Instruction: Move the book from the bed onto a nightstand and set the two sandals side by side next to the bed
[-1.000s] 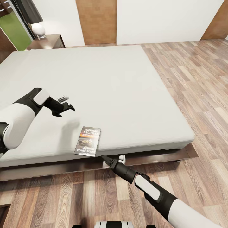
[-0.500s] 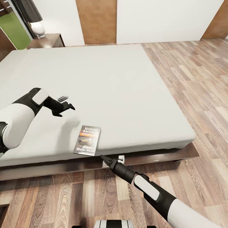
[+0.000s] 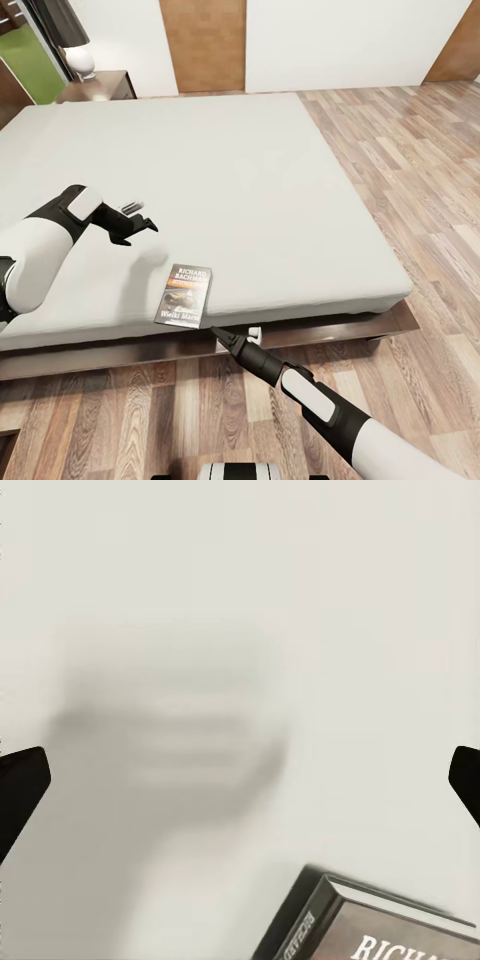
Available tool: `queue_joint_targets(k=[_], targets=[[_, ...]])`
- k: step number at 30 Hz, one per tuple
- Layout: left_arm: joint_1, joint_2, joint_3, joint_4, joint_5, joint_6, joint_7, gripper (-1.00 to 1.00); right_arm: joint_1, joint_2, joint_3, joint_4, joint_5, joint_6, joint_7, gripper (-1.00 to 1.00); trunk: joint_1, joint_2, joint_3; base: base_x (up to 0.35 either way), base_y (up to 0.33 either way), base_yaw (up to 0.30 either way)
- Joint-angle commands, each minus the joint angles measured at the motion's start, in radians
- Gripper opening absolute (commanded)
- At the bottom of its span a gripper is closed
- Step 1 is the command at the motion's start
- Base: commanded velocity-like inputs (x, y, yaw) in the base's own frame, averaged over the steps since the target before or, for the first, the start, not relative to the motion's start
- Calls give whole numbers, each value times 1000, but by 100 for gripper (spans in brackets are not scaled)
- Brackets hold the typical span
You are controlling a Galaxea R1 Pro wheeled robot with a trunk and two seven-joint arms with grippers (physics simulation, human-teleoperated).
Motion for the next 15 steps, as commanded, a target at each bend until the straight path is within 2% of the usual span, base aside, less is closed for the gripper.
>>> queue_joint_targets(k=[1, 11, 15], targets=[[0, 1, -8, -2, 11, 4, 7, 100, -1, -1, 3, 0, -11, 4, 2, 100, 0, 0, -1, 0, 0, 0], [0, 0, -8, -2, 11, 4, 7, 100, -1, -1, 3, 0, -10, 4, 2, 100, 0, 0, -1, 0, 3, 0], [0, 1, -8, -2, 11, 4, 7, 100, -1, -1, 3, 0, -10, 3, 1, 100, 0, 0, -1, 0, 94, 0]])
